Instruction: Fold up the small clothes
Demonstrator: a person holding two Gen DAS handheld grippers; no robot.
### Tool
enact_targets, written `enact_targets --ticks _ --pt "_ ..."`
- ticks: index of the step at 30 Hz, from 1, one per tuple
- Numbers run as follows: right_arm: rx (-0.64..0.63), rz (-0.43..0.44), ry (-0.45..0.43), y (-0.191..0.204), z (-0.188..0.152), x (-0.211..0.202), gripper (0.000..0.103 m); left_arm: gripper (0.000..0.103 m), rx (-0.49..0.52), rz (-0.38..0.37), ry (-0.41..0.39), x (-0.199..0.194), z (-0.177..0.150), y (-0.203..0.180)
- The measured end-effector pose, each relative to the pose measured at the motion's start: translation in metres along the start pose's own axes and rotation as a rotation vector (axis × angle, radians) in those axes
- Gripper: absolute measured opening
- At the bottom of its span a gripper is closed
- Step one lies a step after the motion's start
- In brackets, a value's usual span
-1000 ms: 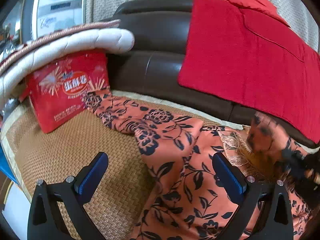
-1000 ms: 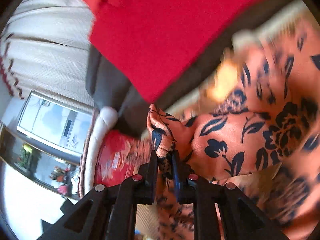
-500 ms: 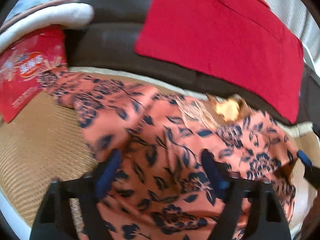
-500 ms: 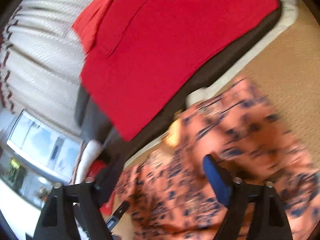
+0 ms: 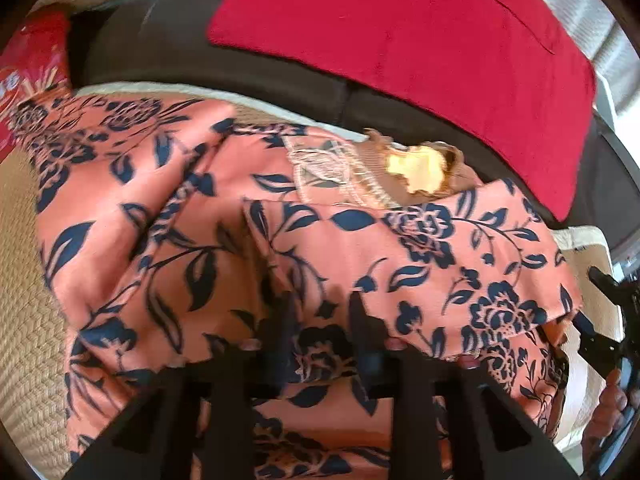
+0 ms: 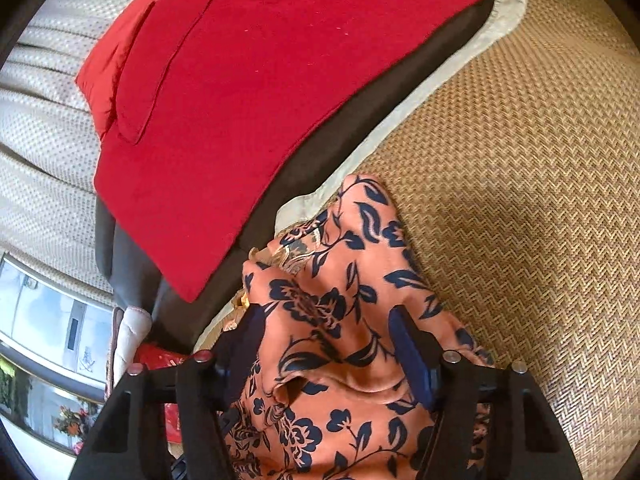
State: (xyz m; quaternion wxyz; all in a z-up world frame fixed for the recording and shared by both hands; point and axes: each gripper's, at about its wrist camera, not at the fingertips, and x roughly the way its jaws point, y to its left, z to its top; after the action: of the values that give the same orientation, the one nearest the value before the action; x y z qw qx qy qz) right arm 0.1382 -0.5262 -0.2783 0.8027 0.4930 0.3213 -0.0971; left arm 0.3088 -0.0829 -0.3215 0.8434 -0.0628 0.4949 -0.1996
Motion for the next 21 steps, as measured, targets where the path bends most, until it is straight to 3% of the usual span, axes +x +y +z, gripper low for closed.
enact_targets --ticks 3,7,9,11,14,17,21 --pt "0.048 0.033 0.035 -0.011 0.003 0.005 0.051 0.006 0.008 -0.048 0.012 0.005 -0.001 -0.007" --pt "0.045 0.012 0.075 -0.013 -0.001 0.018 0.050 0.007 0.010 -0.024 0.046 0.009 -0.001 -0.009" --pt "0.027 0.006 0.092 -0.009 -0.003 0.024 0.050 0.024 -0.005 -0.012 0.052 0.009 -0.001 -0.006" --pt "0.011 -0.008 0.106 -0.005 -0.006 0.030 0.050 0.035 -0.045 -0.025 0.046 0.008 -0.001 0.002" --pt "0.002 -0.045 0.133 -0.002 -0.011 0.043 0.050 0.034 -0.058 -0.078 0.060 0.009 -0.002 0.007" --pt "-0.015 -0.068 0.128 0.003 -0.014 0.048 0.051 0.000 -0.048 -0.110 0.074 0.013 -0.002 0.006" --pt "-0.014 -0.077 0.125 0.005 -0.015 0.052 0.050 0.000 -0.008 -0.098 -0.003 0.001 0.000 0.001"
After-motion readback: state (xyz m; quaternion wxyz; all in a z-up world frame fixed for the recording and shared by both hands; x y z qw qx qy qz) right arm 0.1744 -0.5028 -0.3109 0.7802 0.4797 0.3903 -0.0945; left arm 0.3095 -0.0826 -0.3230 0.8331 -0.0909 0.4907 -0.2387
